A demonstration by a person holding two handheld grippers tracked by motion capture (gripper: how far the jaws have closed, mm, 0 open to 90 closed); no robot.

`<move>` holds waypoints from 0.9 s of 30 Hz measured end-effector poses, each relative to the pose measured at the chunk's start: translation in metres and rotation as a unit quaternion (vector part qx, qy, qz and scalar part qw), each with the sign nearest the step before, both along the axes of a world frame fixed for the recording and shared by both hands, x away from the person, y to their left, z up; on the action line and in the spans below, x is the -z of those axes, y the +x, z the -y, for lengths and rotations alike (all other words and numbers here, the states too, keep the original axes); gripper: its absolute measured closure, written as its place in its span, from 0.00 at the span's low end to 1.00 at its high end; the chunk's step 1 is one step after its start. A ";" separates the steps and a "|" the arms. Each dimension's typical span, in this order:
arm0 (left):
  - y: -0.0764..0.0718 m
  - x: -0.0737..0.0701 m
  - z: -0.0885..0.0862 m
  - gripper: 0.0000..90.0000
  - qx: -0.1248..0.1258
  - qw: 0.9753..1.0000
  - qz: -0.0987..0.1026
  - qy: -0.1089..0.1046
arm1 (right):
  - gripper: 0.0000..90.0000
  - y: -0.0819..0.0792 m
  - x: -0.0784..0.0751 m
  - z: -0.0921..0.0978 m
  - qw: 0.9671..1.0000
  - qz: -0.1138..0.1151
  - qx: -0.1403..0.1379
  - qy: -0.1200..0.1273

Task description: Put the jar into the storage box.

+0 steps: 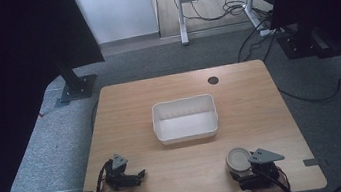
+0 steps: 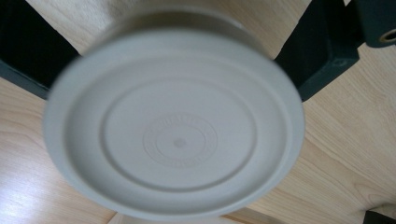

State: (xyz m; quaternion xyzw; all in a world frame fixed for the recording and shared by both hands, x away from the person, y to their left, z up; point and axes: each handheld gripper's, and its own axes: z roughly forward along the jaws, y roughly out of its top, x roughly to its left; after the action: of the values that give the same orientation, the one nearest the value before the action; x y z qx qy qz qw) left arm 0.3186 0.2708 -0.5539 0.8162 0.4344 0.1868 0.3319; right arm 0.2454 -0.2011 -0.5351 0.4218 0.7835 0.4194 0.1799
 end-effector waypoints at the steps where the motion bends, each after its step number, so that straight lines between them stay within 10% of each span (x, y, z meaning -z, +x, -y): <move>1: 0.000 0.000 0.000 0.00 0.000 1.000 0.000 0.000 | 0.04 0.001 0.000 -0.001 1.000 0.000 0.000 -0.001; 27: 0.000 0.000 0.000 0.00 0.000 1.000 0.000 0.000 | 0.11 0.013 -0.008 -0.018 0.999 -0.002 0.028 -0.030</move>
State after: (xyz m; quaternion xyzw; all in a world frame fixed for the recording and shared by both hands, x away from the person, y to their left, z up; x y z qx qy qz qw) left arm 0.3186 0.2707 -0.5539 0.8161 0.4345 0.1868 0.3320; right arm 0.2582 -0.1826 -0.5269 0.4387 0.7839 0.3898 0.2028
